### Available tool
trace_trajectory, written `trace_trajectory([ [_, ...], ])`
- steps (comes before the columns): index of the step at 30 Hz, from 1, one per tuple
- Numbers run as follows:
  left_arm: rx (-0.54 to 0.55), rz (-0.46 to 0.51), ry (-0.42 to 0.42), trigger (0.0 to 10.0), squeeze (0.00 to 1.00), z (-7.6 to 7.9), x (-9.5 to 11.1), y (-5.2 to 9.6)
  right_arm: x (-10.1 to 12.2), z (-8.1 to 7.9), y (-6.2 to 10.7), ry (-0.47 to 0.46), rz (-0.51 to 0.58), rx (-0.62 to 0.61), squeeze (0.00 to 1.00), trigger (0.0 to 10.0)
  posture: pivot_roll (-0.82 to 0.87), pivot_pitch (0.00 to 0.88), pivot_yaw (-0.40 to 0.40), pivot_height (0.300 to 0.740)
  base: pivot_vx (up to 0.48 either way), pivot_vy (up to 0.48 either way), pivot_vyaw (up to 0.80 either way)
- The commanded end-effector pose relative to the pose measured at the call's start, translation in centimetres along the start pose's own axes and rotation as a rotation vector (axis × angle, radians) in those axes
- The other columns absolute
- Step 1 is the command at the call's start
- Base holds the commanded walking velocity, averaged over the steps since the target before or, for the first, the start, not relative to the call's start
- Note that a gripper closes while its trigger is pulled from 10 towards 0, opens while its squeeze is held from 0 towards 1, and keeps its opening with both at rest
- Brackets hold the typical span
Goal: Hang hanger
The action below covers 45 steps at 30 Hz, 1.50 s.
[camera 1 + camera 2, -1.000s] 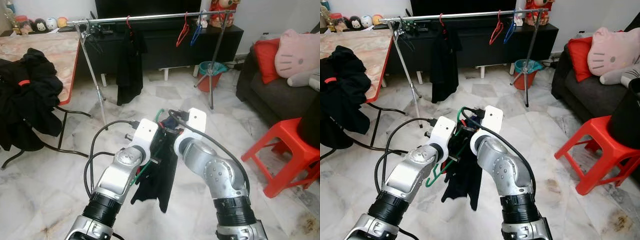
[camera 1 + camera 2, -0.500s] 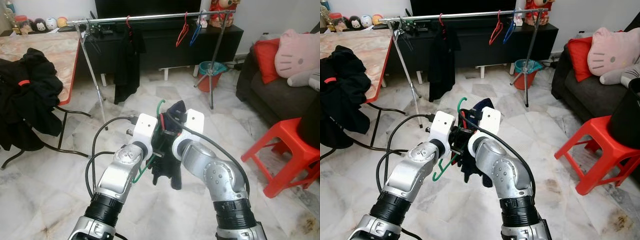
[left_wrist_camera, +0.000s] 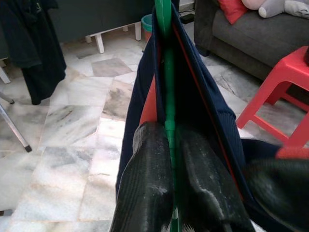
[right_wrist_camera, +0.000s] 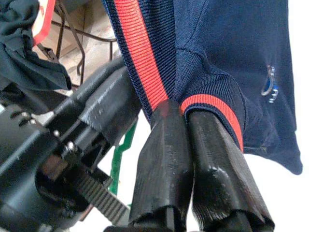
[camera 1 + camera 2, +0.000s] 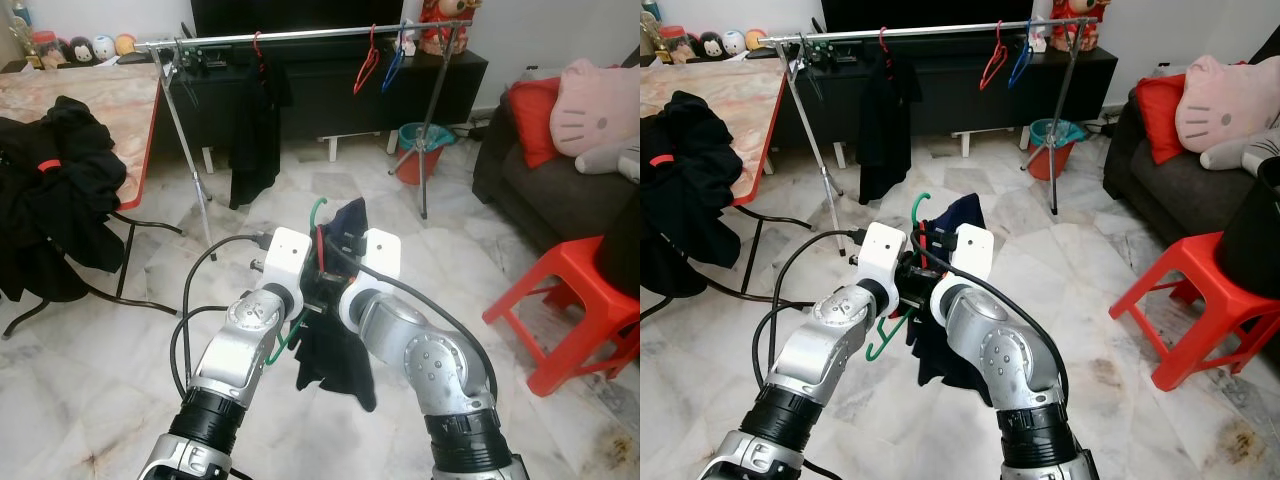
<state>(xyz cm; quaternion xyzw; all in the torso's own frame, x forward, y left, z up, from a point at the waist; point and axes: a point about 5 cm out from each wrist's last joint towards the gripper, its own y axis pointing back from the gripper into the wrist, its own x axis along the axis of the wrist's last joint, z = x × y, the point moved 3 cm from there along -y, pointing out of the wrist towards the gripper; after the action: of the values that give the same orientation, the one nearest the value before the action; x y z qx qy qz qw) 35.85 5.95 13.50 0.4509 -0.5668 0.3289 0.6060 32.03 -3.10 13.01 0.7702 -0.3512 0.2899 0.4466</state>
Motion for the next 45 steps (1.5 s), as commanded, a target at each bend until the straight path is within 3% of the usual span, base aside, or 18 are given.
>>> trace_trajectory([
  [1, 0.026, 0.112, 0.007, 10.0, 0.00, -0.5, 2.6, -0.1, -2.1, -2.5, 0.0, -0.035, -0.077, 0.069, 0.00, 10.0, 0.12, 0.000, -0.047, 0.732, 0.000, 0.000, 0.00],
  [6, 0.022, 0.116, 0.010, 10.0, 0.00, -0.4, 2.6, -0.1, -1.9, -1.9, 0.0, -0.032, -0.067, 0.053, 0.00, 10.0, 0.11, 0.000, -0.045, 0.732, 0.000, 0.000, 0.00],
  [7, 0.020, 0.117, 0.009, 10.0, 0.00, -0.4, 2.6, -0.1, -1.8, -1.9, 0.0, -0.033, -0.062, 0.050, 0.71, 10.0, 0.11, 0.000, -0.044, 0.732, 0.000, 0.000, 0.00],
  [8, 0.019, 0.118, 0.009, 10.0, 0.00, -0.4, 2.6, -0.1, -1.7, -1.8, 0.0, -0.035, -0.057, 0.049, 1.00, 10.0, 0.11, 0.000, -0.044, 0.732, 0.000, 0.000, 0.00],
  [23, 0.027, 0.150, 0.021, 10.0, 0.00, -0.6, 2.9, -0.1, -1.5, -1.5, 0.2, -0.039, -0.050, 0.032, 1.00, 10.0, 0.11, 0.000, -0.049, 0.732, 0.000, 0.000, 0.00],
  [28, 0.011, 0.144, 0.010, 10.0, 0.00, -0.8, 2.7, 0.0, -0.3, -1.2, 1.2, 0.062, 0.004, 0.028, 1.00, 10.0, 0.11, 0.000, -0.051, 0.732, 0.000, 0.000, 0.00],
  [30, -0.038, 0.134, -0.012, 10.0, 0.00, -0.6, 2.4, 0.2, 0.8, 0.5, 1.9, 0.163, 0.052, -0.033, 1.00, 10.0, 0.11, 0.000, -0.051, 0.732, 0.000, 0.000, 0.00],
  [32, -0.061, 0.124, -0.028, 10.0, 0.00, -0.8, 2.0, 0.4, 1.7, 2.3, 2.2, 0.160, 0.082, -0.076, 1.00, 10.0, 0.11, 0.000, -0.050, 0.732, 0.000, 0.000, 0.00],
  [36, -0.100, 0.109, -0.057, 10.0, 0.00, -0.9, 1.4, 0.8, 3.2, 4.2, 2.9, 0.165, 0.147, -0.099, 1.00, 10.0, 0.10, 0.000, -0.049, 0.732, 0.000, 0.000, 0.00],
  [40, -0.146, 0.103, -0.076, 10.0, 0.00, -0.8, 1.1, 1.1, 4.5, 4.8, 3.3, 0.211, 0.220, -0.065, 1.00, 10.0, 0.10, 0.000, -0.048, 0.732, 0.000, 0.000, 0.00],
  [43, -0.218, 0.102, -0.095, 10.0, 0.00, -0.5, 0.7, 1.6, 5.9, 4.8, 4.0, 0.346, 0.278, 0.026, 1.00, 10.0, 0.10, 0.000, -0.047, 0.732, 0.000, 0.000, 0.00],
  [44, -0.245, 0.097, -0.119, 10.0, 0.00, -0.4, 0.5, 1.8, 6.2, 4.6, 4.2, 0.418, 0.275, 0.079, 0.68, 10.0, 0.10, 0.000, -0.046, 0.732, 0.000, 0.000, 0.00],
  [45, -0.248, 0.096, -0.124, 10.0, 0.00, -0.4, 0.5, 1.8, 6.2, 4.6, 4.2, 0.429, 0.273, 0.088, 0.68, 10.0, 0.10, 0.000, -0.046, 0.732, 0.000, 0.000, 0.00],
])
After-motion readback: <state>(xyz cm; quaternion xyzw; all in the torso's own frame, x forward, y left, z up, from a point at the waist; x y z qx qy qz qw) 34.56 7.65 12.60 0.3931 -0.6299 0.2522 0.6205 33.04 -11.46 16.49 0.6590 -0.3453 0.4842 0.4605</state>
